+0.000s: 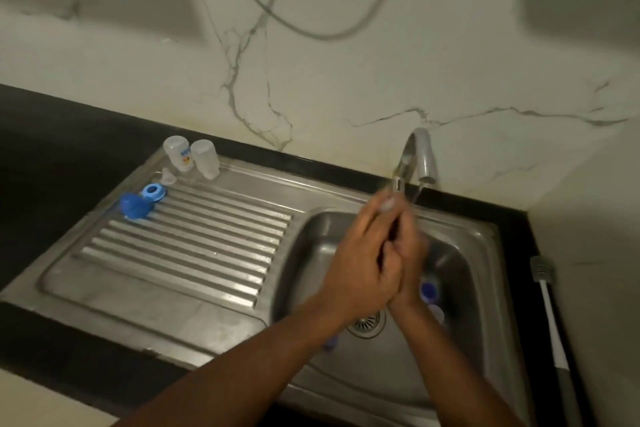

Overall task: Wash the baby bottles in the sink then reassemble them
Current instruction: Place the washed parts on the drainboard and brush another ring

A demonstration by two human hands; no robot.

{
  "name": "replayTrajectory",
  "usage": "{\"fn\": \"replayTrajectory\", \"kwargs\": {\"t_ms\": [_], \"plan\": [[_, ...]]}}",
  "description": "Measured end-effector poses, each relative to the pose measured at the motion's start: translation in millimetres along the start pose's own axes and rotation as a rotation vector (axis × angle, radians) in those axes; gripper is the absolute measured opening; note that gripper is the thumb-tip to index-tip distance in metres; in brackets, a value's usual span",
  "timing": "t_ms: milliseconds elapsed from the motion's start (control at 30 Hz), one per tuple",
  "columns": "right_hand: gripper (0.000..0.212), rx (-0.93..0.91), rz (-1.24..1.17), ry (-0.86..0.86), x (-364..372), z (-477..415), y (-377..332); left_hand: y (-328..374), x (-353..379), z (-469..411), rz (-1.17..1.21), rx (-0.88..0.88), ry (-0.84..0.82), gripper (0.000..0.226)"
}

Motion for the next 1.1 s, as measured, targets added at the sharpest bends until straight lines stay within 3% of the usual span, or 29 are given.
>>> {"fn": "replayTrajectory", "kwargs": {"t_ms": [67,100,133,267,400,600,800,900,1000,1100], "plan": [[0.026,0.435,0.507,-0.334,27,22,79,-65,16,24,-0.151,-0.431,-0.391,0.032],[0.024,0.547,0.691,-0.385,28,32,95,-87,17,35,-0.144,-0.464,-0.481,0.037],[0.022,0.539,0.762,-0.388,35,28,98,-107,13,38,-0.092,-0.432,-0.478,0.044],[0.019,0.239,0.532,-0.337,86,5,37,-143,-39,27,0.103,-0.292,-0.400,0.051],[0.014,0.038,0.475,-0.362,174,-24,-32,-202,-114,15,0.216,-0.332,-0.047,0.028],[0.009,0.114,0.172,-0.310,310,-37,-51,-298,-201,9,0.214,-0.580,0.264,0.023],[0.013,0.125,0.210,-0.225,405,-58,-23,-374,-226,-5,0.208,-0.645,0.202,0.019],[0.022,0.106,0.326,-0.191,427,-72,-2,-398,-218,-8,0.061,-0.608,0.131,0.033],[0.024,0.118,0.376,-0.154,438,-77,12,-409,-210,-9,0.067,-0.591,0.109,0.048],[0.041,0.118,0.389,-0.138,445,-78,27,-417,-204,-11,0.027,-0.592,0.117,0.044]]}}
Point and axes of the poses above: each hand's wrist, its own z-axis away from the middle knuckle, its own x-axis out of the palm, y = z × x, the point moved 3 cm from there along -z, towards the middle knuckle, and after that the axes turned 6 degrees about -z, right-handed, at the moved point
